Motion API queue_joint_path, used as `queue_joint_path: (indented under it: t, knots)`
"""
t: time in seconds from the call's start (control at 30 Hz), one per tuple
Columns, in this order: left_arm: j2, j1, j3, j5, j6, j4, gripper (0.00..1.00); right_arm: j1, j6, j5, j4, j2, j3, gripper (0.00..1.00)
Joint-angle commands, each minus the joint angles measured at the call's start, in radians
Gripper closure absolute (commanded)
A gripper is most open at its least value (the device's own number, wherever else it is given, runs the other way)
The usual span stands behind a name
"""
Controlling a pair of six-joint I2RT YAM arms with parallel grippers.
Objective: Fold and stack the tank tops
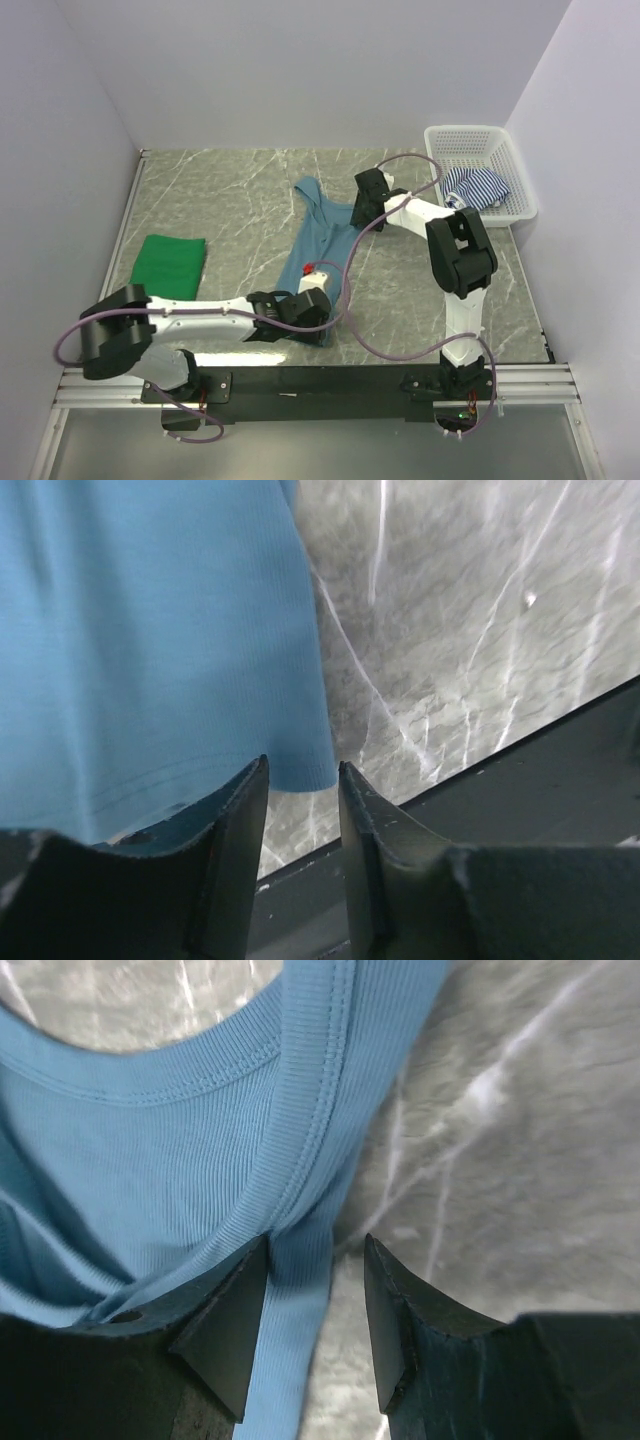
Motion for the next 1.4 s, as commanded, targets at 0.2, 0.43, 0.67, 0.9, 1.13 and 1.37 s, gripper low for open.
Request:
queue_joint_path:
  t: [0.2, 0.43, 0.67, 0.9, 1.13, 1.37]
  knots:
    - [0.130, -0.043, 0.050, 0.024, 0.036, 0.095, 0.62, -0.016, 0.038, -0.021, 0.044, 0.067, 0.062, 0.58]
    - [0.204, -0.061, 0.071, 0.017, 0.035, 0.084, 0.93, -0.019, 0.021, 0.007, 0.021, 0.078, 0.086, 0.86]
    - [0.227, -0.105, 0.131, 0.047, 0.047, 0.084, 0.99, -0.024, -0.030, 0.116, -0.063, 0.114, 0.186, 1.00]
    - [0.236, -0.112, 0.131, 0.133, 0.047, 0.190, 0.92, -0.036, -0.085, 0.148, -0.107, 0.159, 0.292, 1.00]
    - [0.256, -0.103, 0.209, 0.072, 0.062, 0.184, 0.59, -0.044, -0.122, 0.125, -0.094, 0.139, 0.284, 0.51]
    - [0.022, -0.024, 0.171, -0.116, -0.031, 0.080, 0.59, -0.068, -0.100, 0.100, -0.110, -0.002, 0.174, 0.41]
